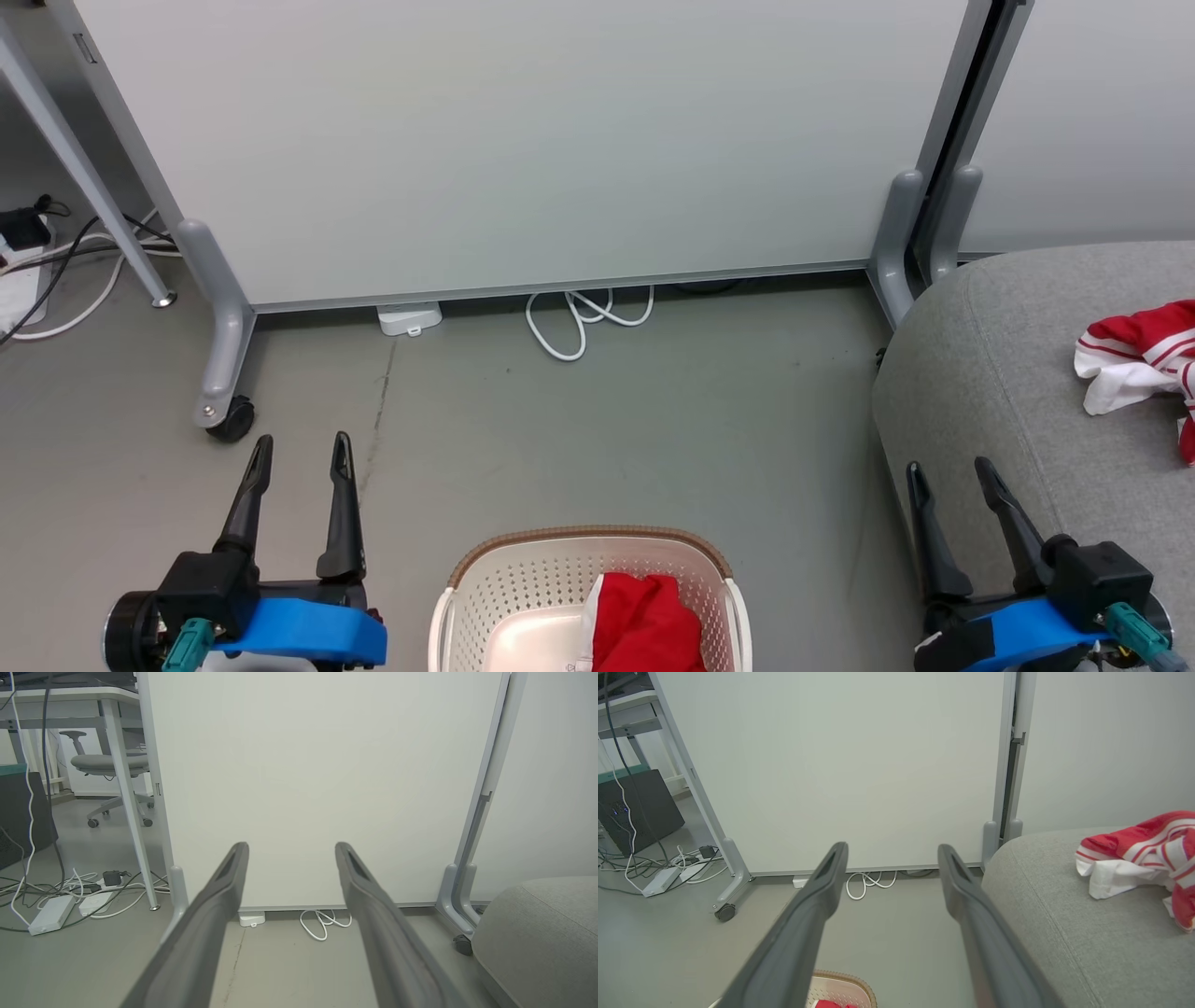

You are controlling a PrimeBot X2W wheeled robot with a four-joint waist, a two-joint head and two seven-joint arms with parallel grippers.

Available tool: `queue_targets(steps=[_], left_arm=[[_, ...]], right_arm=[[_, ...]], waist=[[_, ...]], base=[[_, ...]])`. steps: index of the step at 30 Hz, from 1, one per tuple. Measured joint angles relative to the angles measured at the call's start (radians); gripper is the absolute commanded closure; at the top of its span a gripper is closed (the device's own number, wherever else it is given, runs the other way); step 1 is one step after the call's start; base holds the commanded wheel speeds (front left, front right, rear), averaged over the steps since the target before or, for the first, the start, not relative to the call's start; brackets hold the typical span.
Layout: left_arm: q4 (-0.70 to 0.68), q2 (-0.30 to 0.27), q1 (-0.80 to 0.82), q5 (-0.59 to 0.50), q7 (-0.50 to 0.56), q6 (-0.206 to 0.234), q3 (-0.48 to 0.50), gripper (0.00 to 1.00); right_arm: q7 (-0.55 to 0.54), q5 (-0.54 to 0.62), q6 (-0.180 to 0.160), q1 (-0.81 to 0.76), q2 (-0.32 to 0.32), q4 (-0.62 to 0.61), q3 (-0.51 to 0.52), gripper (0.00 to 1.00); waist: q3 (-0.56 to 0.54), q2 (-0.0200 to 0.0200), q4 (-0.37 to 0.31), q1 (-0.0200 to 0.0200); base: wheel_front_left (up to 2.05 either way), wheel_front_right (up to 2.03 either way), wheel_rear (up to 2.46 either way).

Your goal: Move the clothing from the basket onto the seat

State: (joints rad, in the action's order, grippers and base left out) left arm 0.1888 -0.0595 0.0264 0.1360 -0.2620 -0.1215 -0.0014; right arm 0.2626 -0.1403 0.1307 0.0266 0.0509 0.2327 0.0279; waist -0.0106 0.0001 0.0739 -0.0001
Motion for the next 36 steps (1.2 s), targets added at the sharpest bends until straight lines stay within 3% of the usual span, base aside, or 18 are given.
queue_targets(steps=[21,27,36], left_arm=[[0.020,0.007,-0.004,0.006,0.000,-0.006,-0.016,0.00],[0.096,-0.014,0.033,0.044,0.000,-0.008,-0.122,0.00],[0.258,-0.080,0.157,0.131,-0.001,-0.008,-0.365,0.00]], right_arm=[[0.000,-0.011,0.000,-0.009,0.000,0.013,-0.014,0.00],[0.000,-0.013,0.000,-0.008,0.000,0.013,-0.020,0.00],[0.000,-0.010,0.000,0.021,0.000,0.007,-0.032,0.00]], waist=[[-0.002,0.0000,-0.003,0.0000],[0.004,0.0000,-0.011,0.0002],[0.057,0.0000,-0.044,0.0002]], base=[[0.00,0.00,0.00],[0.00,0.00,0.00],[0.00,0.00,0.00]])
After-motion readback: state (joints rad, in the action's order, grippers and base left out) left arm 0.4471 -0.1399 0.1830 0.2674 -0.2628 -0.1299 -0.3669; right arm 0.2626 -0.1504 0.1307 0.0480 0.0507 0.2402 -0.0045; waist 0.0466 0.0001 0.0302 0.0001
